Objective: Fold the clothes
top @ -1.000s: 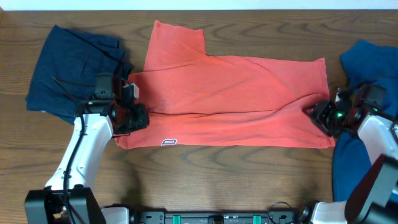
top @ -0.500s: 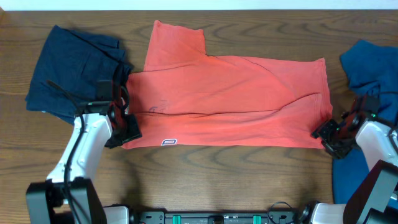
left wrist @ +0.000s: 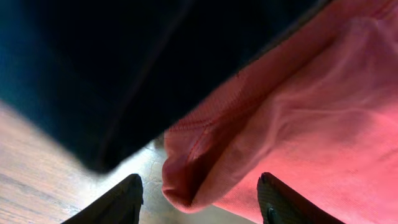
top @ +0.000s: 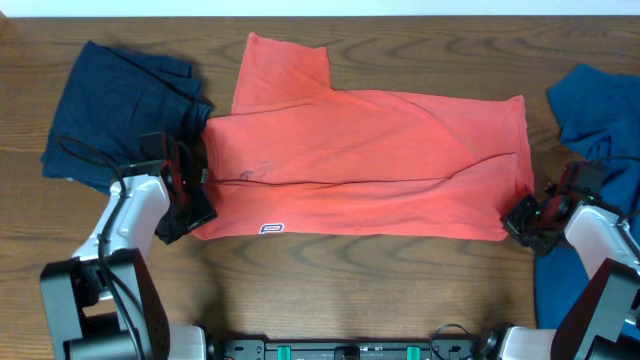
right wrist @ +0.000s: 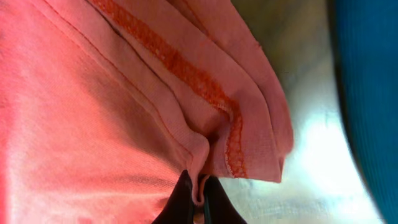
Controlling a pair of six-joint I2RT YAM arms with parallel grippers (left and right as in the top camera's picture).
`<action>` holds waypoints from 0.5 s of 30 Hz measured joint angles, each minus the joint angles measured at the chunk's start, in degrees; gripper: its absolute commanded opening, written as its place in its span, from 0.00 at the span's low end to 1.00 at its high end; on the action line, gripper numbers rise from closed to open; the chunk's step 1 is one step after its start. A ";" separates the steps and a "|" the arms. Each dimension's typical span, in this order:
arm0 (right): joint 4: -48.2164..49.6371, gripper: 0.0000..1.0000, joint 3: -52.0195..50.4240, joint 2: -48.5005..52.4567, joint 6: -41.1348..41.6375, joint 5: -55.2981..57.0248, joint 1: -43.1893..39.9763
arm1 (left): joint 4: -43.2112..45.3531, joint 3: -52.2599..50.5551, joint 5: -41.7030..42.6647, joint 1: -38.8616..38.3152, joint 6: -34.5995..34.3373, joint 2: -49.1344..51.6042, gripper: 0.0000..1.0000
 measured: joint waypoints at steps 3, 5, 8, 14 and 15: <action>-2.99 0.01 1.11 -0.13 0.00 -0.04 0.00 | 0.13 -0.07 -0.28 0.00 -0.02 2.23 0.60; -4.04 0.01 1.49 -0.52 -0.02 -0.07 0.00 | 0.35 -0.11 -0.37 0.00 -0.09 3.78 0.49; -5.40 0.01 1.75 -1.86 -0.02 -0.15 0.00 | 0.50 0.31 0.83 0.04 -0.26 5.33 0.06; -12.44 0.01 2.84 -5.90 0.00 1.66 0.00 | -5.51 0.83 -0.26 0.39 -0.15 5.99 0.06; -13.60 0.01 3.04 -6.62 -0.02 2.05 0.00 | -7.50 0.79 -0.63 0.76 -0.17 6.10 0.06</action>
